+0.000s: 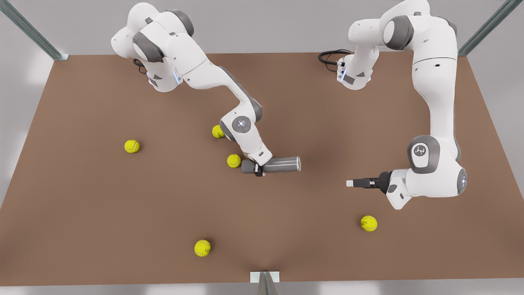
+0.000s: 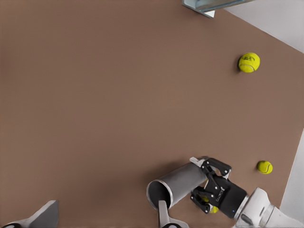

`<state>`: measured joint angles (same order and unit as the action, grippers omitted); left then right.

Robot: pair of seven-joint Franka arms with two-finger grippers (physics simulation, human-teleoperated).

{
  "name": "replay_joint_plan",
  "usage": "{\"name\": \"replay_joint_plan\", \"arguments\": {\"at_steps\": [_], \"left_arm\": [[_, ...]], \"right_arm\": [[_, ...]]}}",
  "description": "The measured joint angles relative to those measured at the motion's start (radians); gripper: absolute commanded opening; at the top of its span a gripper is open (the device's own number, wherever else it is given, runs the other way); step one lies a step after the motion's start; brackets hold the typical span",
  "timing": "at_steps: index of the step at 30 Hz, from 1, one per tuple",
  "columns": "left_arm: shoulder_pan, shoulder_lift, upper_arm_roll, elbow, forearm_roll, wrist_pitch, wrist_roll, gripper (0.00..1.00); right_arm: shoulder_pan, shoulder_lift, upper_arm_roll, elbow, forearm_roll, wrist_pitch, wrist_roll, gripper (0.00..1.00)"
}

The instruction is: Put the tennis tube upright

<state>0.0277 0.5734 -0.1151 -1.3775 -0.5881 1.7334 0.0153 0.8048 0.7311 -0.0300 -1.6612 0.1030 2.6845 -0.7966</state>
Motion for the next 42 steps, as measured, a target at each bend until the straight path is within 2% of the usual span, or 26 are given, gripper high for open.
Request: {"name": "replay_joint_plan", "arguments": {"at_steps": [5,6,11,14,17,18,20,22,23,24,25,26,28,32,33,34,35,42], "left_arm": [[0.0,-0.003,0.0,0.0,0.0,0.001,0.0,1.0],[0.0,-0.001,0.0,0.0,0.001,0.001,0.0,1.0],[0.0,0.0,0.0,0.0,0.001,0.001,0.0,1.0],[0.0,0.0,0.0,0.001,0.001,0.001,0.0,1.0],[0.003,-0.029,-0.001,-0.016,-0.001,-0.014,-0.015,1.0],[0.013,-0.101,-0.002,-0.107,-0.008,-0.011,-0.02,1.0],[0.046,-0.264,-0.001,-0.324,-0.055,0.0,-0.02,1.0],[0.054,-0.492,-0.005,-0.624,-0.144,0.094,-0.02,0.99],[0.054,-0.558,-0.021,-0.718,-0.196,0.123,-0.02,0.99],[0.115,-0.615,-0.11,-0.835,-0.264,0.249,-0.018,0.99],[0.089,-0.603,-0.122,-0.864,-0.338,0.267,0.006,0.99],[0.06,-0.555,-0.139,-0.864,-0.421,0.275,0.085,0.99],[-0.003,-0.479,-0.169,-0.823,-0.562,0.346,0.162,0.99],[0.022,-0.336,-0.169,-0.751,-0.688,0.408,0.36,0.99],[0.034,-0.327,-0.168,-0.748,-0.701,0.412,0.371,0.99],[0.031,-0.321,-0.168,-0.747,-0.711,0.433,0.378,0.99],[0.023,-0.296,-0.169,-0.746,-0.718,0.441,0.403,0.99],[0.024,-0.143,-0.17,-0.663,-0.742,0.439,0.517,0.99]], "right_arm": [[0.06,0.054,-0.049,0.028,0.003,0.021,0.0,0.76],[0.073,0.068,-0.061,0.038,0.014,0.028,0.0,1.0],[0.096,0.06,-0.079,0.041,0.041,0.022,0.006,1.0],[0.102,0.003,-0.08,0.037,0.044,-0.051,0.042,1.0],[0.05,-0.181,-0.078,-0.008,0.055,-0.245,0.109,1.0],[0.015,-0.279,-0.079,-0.059,0.055,-0.316,0.185,1.0],[-0.118,-0.465,-0.09,-0.171,0.054,-0.402,0.273,1.0],[-0.332,-0.592,-0.088,-0.224,0.046,-0.526,0.277,1.0],[-0.441,-0.628,-0.087,-0.225,0.041,-0.574,0.279,1.0],[-0.529,-0.661,-0.087,-0.228,0.036,-0.64,0.342,1.0],[-0.608,-0.703,-0.083,-0.23,-0.037,-0.689,0.421,1.0],[-0.685,-0.727,-0.082,-0.244,-0.123,-0.731,0.464,1.0],[-0.842,-0.76,-0.08,-0.228,-0.123,-0.855,0.583,1.0],[-1.056,-0.737,-0.084,-0.187,-0.122,-0.893,0.585,1.0],[-1.175,-0.734,-0.014,-0.183,-0.123,-0.897,0.619,1.0],[-1.365,-0.739,0.128,-0.184,-0.121,-0.902,0.643,1.0],[-1.44,-0.743,0.156,-0.186,-0.121,-0.913,0.668,1.0],[-1.767,-0.729,0.175,-0.18,-0.12,-0.896,0.674,1.0]]}}
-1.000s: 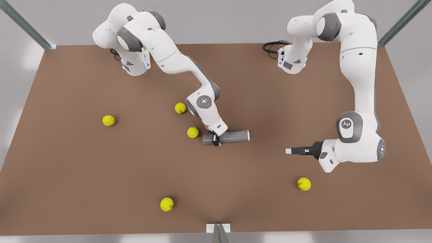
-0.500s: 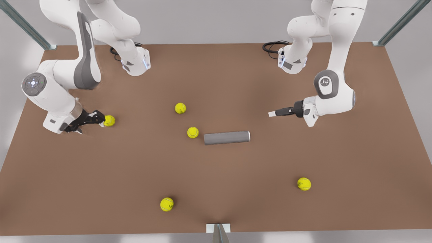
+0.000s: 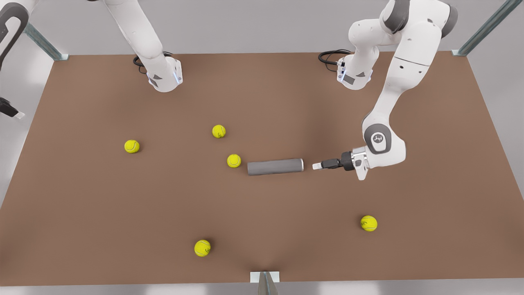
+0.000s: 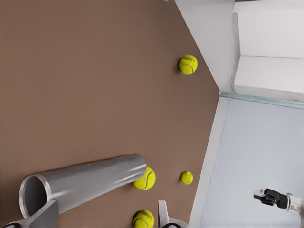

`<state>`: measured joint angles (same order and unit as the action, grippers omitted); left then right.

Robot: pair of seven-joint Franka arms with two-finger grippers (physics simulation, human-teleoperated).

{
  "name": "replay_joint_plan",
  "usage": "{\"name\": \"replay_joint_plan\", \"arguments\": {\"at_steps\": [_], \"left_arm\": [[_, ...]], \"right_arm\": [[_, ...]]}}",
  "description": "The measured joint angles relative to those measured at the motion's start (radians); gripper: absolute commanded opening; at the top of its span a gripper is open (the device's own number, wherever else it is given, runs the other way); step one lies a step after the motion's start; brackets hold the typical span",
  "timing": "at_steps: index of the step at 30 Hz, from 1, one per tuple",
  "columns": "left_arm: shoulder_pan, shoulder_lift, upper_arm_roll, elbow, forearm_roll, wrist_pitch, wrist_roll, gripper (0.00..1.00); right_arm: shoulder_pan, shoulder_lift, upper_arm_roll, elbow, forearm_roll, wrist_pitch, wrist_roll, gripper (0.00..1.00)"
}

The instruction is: Put the tennis tube upright

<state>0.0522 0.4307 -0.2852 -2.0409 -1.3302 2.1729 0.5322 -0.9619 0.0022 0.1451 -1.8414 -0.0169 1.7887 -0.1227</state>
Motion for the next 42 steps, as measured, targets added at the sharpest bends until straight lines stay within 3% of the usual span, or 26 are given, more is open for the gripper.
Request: {"name": "replay_joint_plan", "arguments": {"at_steps": [8,12,17,26,32,38,42], "left_arm": [[-0.006,0.037,-0.023,-0.007,-0.012,-0.015,0.017,0.99],[-0.006,0.083,-0.031,-0.004,-0.035,-0.008,0.068,0.99],[-0.006,0.127,-0.029,-0.005,-0.053,0.0,0.124,0.99],[-0.017,0.16,-0.032,-0.009,-0.066,0.002,0.124,0.99],[-0.014,0.178,-0.032,-0.002,-0.073,0.01,0.146,0.99],[-0.016,0.178,-0.047,-0.002,-0.093,0.008,0.147,0.99],[-0.023,0.18,-0.048,-0.004,-0.111,0.01,0.147,0.99]], "right_arm": [[-0.324,0.02,0.021,0.002,0.02,0.054,0.002,1.0],[-0.307,0.035,0.023,0.001,0.018,0.071,-0.002,1.0],[0.036,0.033,0.031,0.002,0.019,0.077,-0.002,1.0],[1.153,0.026,0.033,0.003,0.018,0.076,-0.012,1.0],[1.638,0.02,0.069,0.002,0.006,0.081,0.0,1.0],[1.874,0.041,0.067,0.019,0.003,0.089,-0.015,1.0],[1.695,0.061,0.058,0.052,-0.003,0.08,-0.017,1.0]]}}
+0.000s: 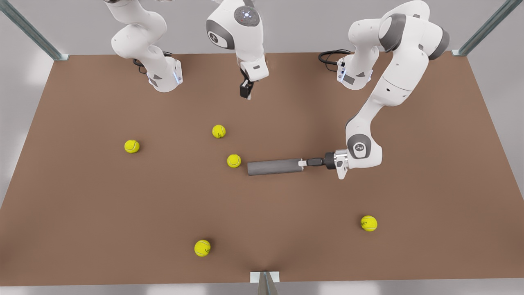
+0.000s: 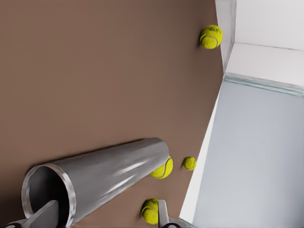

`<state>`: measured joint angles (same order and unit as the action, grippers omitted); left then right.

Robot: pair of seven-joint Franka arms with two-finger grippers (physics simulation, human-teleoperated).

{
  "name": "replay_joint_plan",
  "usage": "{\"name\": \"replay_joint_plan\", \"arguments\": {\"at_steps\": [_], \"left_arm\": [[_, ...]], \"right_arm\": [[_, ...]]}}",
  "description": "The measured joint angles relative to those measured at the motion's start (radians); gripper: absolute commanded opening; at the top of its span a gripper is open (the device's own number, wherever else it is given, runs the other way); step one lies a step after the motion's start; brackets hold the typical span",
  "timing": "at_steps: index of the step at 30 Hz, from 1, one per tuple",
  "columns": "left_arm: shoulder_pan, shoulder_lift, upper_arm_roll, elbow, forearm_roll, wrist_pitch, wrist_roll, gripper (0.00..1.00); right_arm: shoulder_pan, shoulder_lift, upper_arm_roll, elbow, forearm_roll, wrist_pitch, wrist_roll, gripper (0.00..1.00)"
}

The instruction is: Put the tennis tube upright

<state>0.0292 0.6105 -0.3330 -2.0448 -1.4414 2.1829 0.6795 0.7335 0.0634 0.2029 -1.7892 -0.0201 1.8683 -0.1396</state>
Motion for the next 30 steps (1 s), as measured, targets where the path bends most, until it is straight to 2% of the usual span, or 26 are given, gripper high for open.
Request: {"name": "replay_joint_plan", "arguments": {"at_steps": [2,5,7,9,30], "left_arm": [[0.0,0.0,-0.001,0.0,-0.006,0.0,0.0,0.99],[0.0,0.006,-0.001,0.001,-0.011,0.0,0.0,0.99],[0.0,0.017,0.0,0.003,-0.012,0.004,0.004,0.99],[-0.007,0.028,0.0,0.003,-0.017,0.006,0.017,0.99],[-0.022,0.066,-0.001,0.021,-0.089,0.003,0.064,0.99]], "right_arm": [[-0.271,0.075,-0.001,0.141,-0.002,-0.103,0.004,1.0],[-1.022,0.117,-0.003,0.19,-0.021,-0.159,0.005,1.0],[-0.887,0.112,0.0,0.191,-0.021,-0.159,0.004,1.0],[-0.948,0.113,-0.001,0.191,-0.021,-0.155,0.003,1.0],[-0.916,0.115,0.015,0.194,-0.026,-0.145,0.007,1.0]]}}
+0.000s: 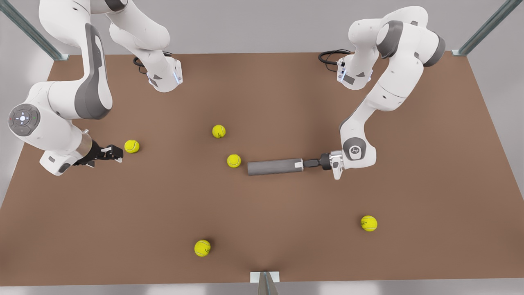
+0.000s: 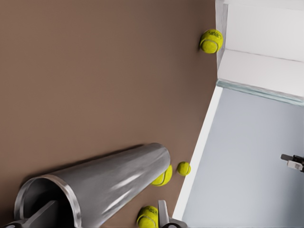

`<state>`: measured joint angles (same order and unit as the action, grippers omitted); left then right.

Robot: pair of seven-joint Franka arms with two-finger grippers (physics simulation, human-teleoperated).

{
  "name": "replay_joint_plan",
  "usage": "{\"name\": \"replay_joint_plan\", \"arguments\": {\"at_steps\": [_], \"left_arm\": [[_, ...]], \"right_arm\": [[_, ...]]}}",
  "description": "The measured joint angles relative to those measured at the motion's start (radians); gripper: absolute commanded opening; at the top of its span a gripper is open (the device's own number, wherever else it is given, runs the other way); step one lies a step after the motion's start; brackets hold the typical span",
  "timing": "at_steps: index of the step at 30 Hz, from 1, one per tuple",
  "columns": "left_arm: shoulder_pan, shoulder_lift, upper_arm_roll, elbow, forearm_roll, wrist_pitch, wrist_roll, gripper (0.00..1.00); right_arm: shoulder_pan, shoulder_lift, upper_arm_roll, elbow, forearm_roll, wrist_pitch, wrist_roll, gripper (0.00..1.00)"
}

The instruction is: Put the tennis tube upright

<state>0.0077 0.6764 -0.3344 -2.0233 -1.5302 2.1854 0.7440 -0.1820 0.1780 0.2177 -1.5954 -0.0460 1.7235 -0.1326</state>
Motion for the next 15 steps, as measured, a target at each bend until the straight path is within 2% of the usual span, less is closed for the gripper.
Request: {"name": "replay_joint_plan", "arguments": {"at_steps": [12,13,15], "left_arm": [[0.003,0.009,-0.012,0.006,-0.034,-0.012,0.009,0.98],[0.008,0.009,-0.014,0.006,-0.035,-0.012,0.008,0.95],[0.009,0.009,-0.014,0.008,-0.038,-0.012,0.008,0.72]], "right_arm": [[-0.002,0.009,0.0,-0.002,0.0,0.002,-0.005,1.0],[-0.003,0.009,0.0,-0.002,0.0,0.002,-0.005,1.0],[-0.002,0.009,0.0,-0.003,0.0,0.004,-0.005,1.0]]}}
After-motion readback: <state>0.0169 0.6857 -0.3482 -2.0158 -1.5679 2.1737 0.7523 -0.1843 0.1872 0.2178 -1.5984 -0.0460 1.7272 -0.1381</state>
